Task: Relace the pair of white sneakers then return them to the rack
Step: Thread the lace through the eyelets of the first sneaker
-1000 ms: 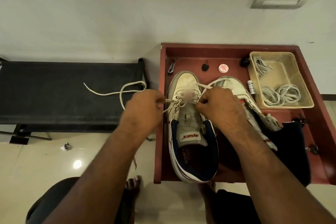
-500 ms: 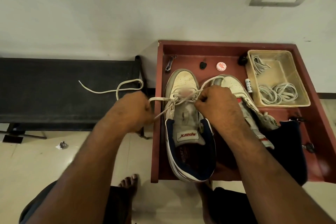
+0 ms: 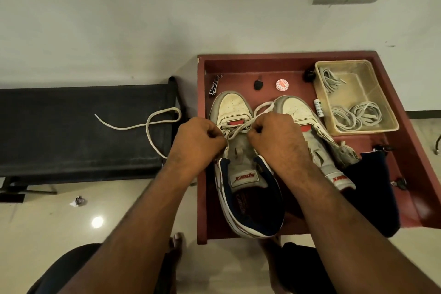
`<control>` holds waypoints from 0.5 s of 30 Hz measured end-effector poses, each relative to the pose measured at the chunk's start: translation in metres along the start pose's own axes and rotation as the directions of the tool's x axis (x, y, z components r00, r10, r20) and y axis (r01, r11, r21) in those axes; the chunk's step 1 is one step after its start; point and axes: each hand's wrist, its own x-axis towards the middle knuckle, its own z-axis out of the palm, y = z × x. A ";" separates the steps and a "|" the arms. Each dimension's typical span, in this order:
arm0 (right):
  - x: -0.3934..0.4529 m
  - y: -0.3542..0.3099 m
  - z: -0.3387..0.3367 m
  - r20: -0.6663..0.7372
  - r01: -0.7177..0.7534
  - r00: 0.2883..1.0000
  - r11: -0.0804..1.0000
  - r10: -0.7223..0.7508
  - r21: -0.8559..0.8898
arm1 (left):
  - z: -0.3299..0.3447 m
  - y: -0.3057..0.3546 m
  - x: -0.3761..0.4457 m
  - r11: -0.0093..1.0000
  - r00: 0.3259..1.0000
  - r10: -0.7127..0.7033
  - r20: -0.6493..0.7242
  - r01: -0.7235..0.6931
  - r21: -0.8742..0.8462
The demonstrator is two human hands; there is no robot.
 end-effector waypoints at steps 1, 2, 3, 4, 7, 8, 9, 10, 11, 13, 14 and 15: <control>0.000 0.000 0.000 -0.004 -0.006 1.000 1.000 0.006 0.004 | -0.005 0.002 0.000 0.999 1.000 0.001 0.006 -0.001 0.033; 0.000 0.000 0.000 -0.005 -0.015 1.000 1.000 0.015 0.008 | -0.013 0.004 -0.001 0.996 1.000 -0.015 0.013 0.013 0.085; 0.000 0.000 0.000 -0.005 -0.024 1.000 1.000 0.025 0.012 | -0.025 0.003 -0.001 0.988 0.998 -0.050 0.027 0.046 0.147; 0.000 0.000 0.000 -0.004 -0.033 0.999 0.999 0.033 0.016 | -0.038 0.001 -0.003 0.972 0.993 -0.104 0.058 0.089 0.217; -0.002 -0.001 0.000 -0.012 -0.032 0.999 0.999 0.032 0.029 | -0.072 -0.005 -0.024 0.888 0.898 -0.318 0.303 0.171 0.427; -0.002 -0.001 0.000 -0.012 -0.033 0.999 0.999 0.033 0.031 | -0.075 -0.006 -0.030 0.863 0.860 -0.360 0.360 0.162 0.478; -0.002 -0.002 0.001 -0.011 -0.035 0.999 0.999 0.035 0.033 | -0.074 -0.007 -0.032 0.851 0.854 -0.363 0.372 0.141 0.506; -0.003 -0.002 0.001 -0.014 -0.037 0.999 0.999 0.038 0.039 | -0.070 -0.006 -0.030 0.851 0.888 -0.317 0.335 0.110 0.513; -0.003 -0.002 0.001 -0.019 -0.035 0.999 0.999 0.036 0.042 | -0.064 -0.005 -0.025 0.863 0.939 -0.234 0.254 0.080 0.498; -0.002 -0.002 0.002 -0.032 -0.022 0.999 0.999 0.023 0.050 | -0.045 -0.003 -0.014 0.948 0.991 -0.095 0.098 0.060 0.312; -0.002 -0.002 0.002 -0.033 -0.019 0.999 0.998 0.021 0.059 | -0.033 -0.001 -0.010 0.986 0.995 -0.069 0.077 0.056 0.157; -0.003 -0.002 0.002 -0.032 -0.018 0.999 0.998 0.020 0.068 | -0.021 0.000 -0.006 0.998 0.995 -0.053 0.080 0.051 0.032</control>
